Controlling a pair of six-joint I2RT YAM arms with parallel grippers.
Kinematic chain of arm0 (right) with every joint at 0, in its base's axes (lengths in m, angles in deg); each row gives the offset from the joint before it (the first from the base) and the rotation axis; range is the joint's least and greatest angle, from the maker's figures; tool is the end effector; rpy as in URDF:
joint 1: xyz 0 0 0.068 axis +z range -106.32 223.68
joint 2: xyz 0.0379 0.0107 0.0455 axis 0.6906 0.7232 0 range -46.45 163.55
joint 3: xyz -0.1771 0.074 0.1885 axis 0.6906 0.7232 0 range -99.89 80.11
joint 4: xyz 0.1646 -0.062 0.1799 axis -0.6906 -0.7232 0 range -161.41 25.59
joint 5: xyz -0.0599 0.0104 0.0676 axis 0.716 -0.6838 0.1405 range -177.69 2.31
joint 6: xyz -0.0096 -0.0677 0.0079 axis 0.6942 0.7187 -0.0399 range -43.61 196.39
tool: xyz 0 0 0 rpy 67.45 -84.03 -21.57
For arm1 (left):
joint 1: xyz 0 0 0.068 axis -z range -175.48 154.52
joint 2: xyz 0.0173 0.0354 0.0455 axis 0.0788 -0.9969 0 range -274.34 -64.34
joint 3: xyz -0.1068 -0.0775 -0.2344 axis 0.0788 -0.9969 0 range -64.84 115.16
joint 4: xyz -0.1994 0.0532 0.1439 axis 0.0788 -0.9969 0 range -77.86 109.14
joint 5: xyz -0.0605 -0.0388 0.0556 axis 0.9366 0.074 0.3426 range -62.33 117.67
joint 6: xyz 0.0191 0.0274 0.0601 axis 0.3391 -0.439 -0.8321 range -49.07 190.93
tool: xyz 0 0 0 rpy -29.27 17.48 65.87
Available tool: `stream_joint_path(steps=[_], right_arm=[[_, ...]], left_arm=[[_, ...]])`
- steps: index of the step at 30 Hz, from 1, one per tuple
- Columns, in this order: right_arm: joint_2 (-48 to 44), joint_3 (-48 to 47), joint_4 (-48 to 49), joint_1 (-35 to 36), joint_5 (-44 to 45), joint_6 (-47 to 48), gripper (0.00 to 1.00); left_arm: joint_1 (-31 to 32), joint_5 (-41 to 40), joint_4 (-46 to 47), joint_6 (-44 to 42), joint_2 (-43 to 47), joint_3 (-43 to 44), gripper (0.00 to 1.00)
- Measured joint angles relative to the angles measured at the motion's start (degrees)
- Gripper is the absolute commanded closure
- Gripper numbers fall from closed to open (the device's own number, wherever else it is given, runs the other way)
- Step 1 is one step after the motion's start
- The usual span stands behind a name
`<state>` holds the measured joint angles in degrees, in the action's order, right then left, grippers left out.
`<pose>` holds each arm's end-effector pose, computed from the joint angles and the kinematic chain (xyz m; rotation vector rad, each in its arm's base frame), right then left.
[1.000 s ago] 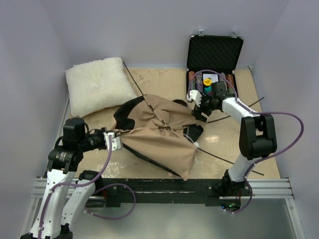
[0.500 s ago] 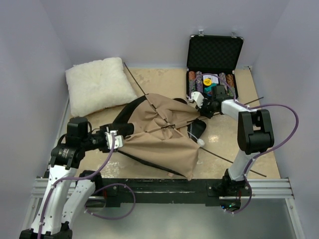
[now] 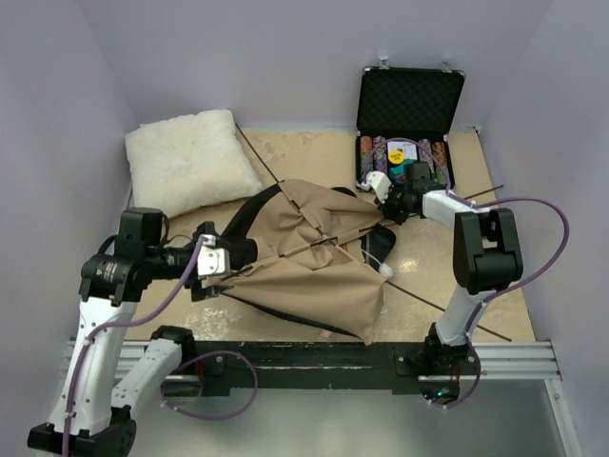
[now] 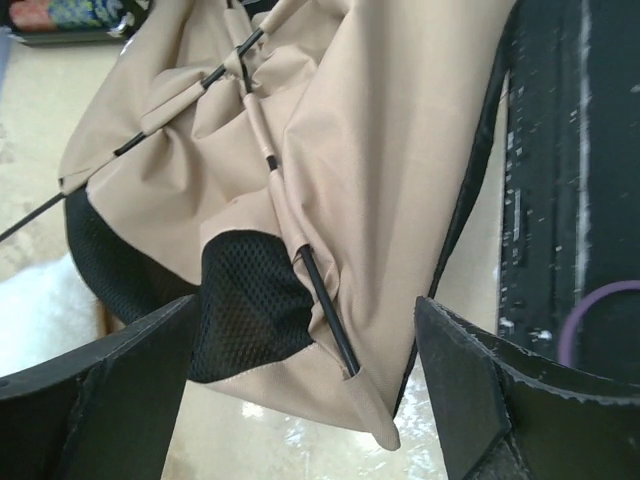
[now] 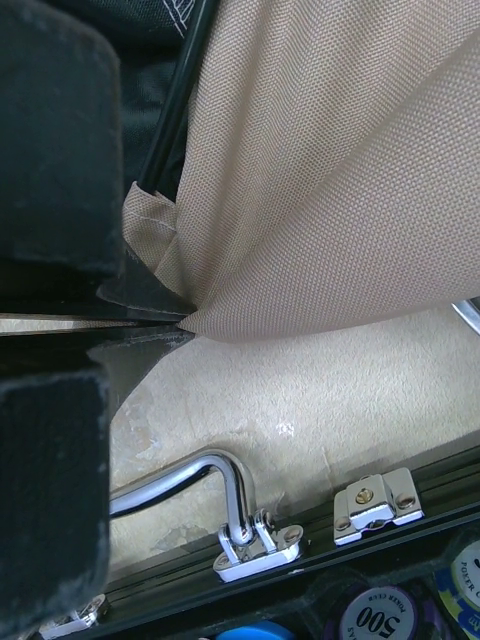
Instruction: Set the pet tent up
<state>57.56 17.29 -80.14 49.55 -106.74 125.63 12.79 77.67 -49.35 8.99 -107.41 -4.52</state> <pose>0.3642 0.0558 0.1505 -1.2595 2.1462 0.1149 0.0976 -0.0573 0.3323 1.5004 1.5312 -0.5444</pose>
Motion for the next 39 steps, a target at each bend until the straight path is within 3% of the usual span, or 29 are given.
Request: stream_joint_path(steps=[3,8,16,20,23,26,32,39], right_arm=[[0.0,-0.1,0.1,0.0,0.1,-0.5,1.0],[0.0,-0.1,0.3,0.0,0.1,-1.7,1.0],[0.0,-1.3,-0.5,-0.2,0.0,-4.5,1.0],[0.0,-2.2,-0.8,-0.3,-0.2,-5.9,1.0],[0.0,-2.6,-0.9,-0.3,-0.2,-6.7,1.0],[0.0,-2.7,-0.9,-0.4,-0.3,-7.2,1.0],[-0.7,-2.8,-1.0,-0.7,-1.0,-8.0,1.0],[-1.4,-3.3,-1.6,-1.0,-1.8,-10.1,1.0]], left_arm=[[0.0,2.1,-1.4,3.0,-4.1,3.6,0.19],[1.1,1.6,5.0,17.8,-11.9,8.2,0.3],[22.6,-10.7,22.1,39.5,-28.2,11.9,0.34],[31.6,-17.6,29.7,44.5,-36.0,11.9,0.29],[35.5,-20.9,35.2,47.5,-40.9,12.4,0.43],[36.4,-23.0,40.2,49.8,-46.3,15.4,0.55],[36.7,-25.2,49.7,50.9,-56.6,22.1,0.55],[38.1,-26.4,61.1,50.3,-62.9,21.3,0.6]])
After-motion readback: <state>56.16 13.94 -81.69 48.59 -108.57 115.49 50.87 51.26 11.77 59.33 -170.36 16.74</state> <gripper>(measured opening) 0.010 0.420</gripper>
